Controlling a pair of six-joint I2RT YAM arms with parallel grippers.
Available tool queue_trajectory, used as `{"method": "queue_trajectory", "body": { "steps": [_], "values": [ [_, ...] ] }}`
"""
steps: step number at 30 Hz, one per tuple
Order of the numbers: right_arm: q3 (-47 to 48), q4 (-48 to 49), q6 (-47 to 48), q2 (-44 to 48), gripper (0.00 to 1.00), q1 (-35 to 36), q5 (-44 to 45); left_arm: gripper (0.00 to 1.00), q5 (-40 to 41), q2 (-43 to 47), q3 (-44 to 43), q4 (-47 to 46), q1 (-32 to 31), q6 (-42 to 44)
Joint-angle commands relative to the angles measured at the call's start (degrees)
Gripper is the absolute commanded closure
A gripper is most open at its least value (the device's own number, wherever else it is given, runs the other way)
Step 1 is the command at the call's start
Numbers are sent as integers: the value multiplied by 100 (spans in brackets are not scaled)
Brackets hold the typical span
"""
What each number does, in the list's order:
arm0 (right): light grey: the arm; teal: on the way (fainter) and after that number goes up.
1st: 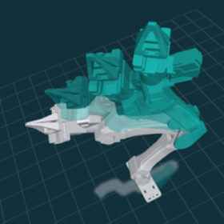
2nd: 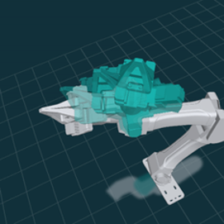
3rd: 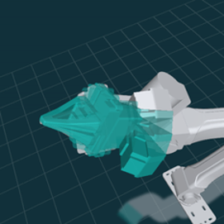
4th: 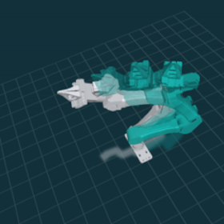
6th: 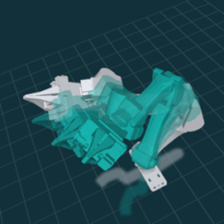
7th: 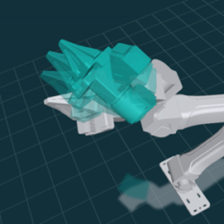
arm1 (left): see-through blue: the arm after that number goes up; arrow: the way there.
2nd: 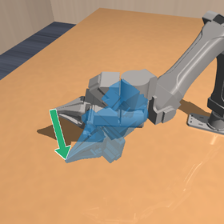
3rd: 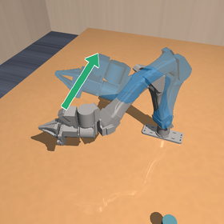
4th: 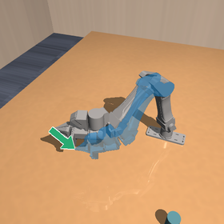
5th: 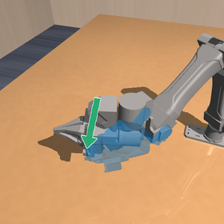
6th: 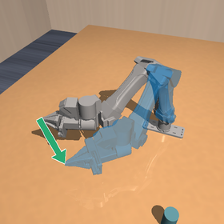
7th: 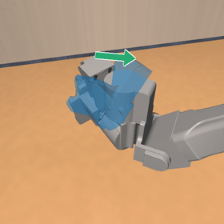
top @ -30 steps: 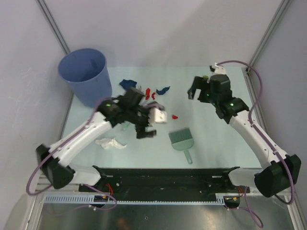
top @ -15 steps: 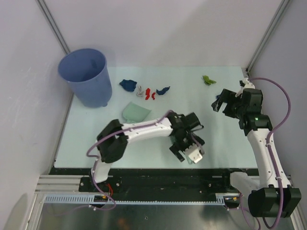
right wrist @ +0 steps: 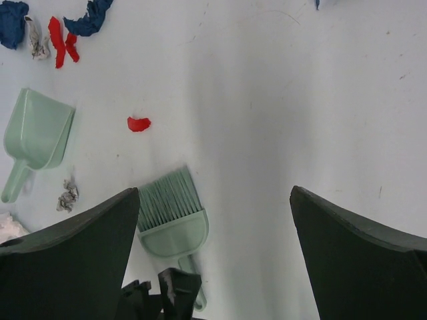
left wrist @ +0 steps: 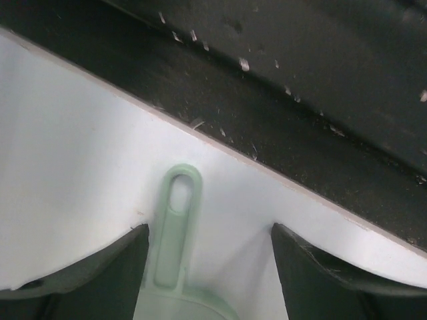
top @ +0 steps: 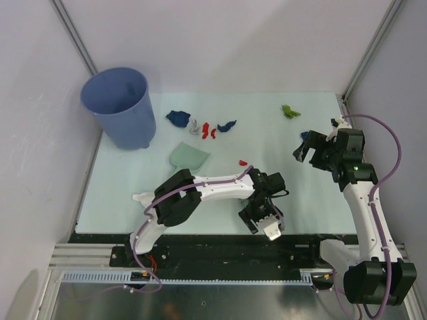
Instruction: Sweep away the paper scraps from the table
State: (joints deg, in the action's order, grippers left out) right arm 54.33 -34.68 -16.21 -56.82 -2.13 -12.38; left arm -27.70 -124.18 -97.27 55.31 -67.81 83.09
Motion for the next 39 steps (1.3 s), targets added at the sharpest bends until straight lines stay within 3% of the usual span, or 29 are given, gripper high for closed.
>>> {"method": "queue_trajectory", "body": {
  "steps": [1, 4, 7, 9, 10, 13, 18, 21, 22, 23, 27, 31, 36, 39],
  "values": [
    [8, 40, 65, 145, 0, -24, -133, 25, -33, -386, -432, 129, 119, 156],
    [8, 14, 65, 162, 1, -24, -133, 35, 176, -554, -591, 147, 198, 128],
    [8, 31, 30, 180, 0, -33, -186, 57, 370, -572, -547, 147, 172, 102],
    [8, 57, 4, 180, 0, -24, -186, 92, 389, -555, -494, 138, 163, 102],
    [8, 49, 4, 197, 0, -24, -177, 100, 432, -555, -503, 129, 180, 7],
    [8, 57, -49, 267, 0, -33, -29, 100, 433, -502, -661, 24, 268, -544],
    [8, 84, -277, 548, 0, -524, -96, 100, -515, 6, -1548, -309, 733, -2110],
    [8, 268, -557, 829, 0, -1181, -1271, 100, -919, 402, -1996, -652, 1111, -3392],
    [8, 364, -681, 908, 0, -1350, -2250, 100, -1008, 456, -2136, -679, 1277, -4005],
    [8, 652, -856, 970, 0, -1464, -2625, 100, -1096, 500, -2416, -723, 1340, -4272],
    [8, 1234, -1499, 1409, 2, -1764, -3454, 100, -1352, 728, -2805, -811, 1639, -5319],
    [8, 1578, -1816, 1306, 6, -1371, -4078, 100, -1430, 930, -2911, -969, 1806, -5971],
    [-1, 1481, -1684, 752, 16, -536, -3526, 100, -1511, 1071, -3043, -1066, 1798, -6033],
    [-27, 2069, -1981, 462, 20, 115, -3377, 100, -1264, 1115, -3017, -1075, 1798, -5858]
  ]
}}
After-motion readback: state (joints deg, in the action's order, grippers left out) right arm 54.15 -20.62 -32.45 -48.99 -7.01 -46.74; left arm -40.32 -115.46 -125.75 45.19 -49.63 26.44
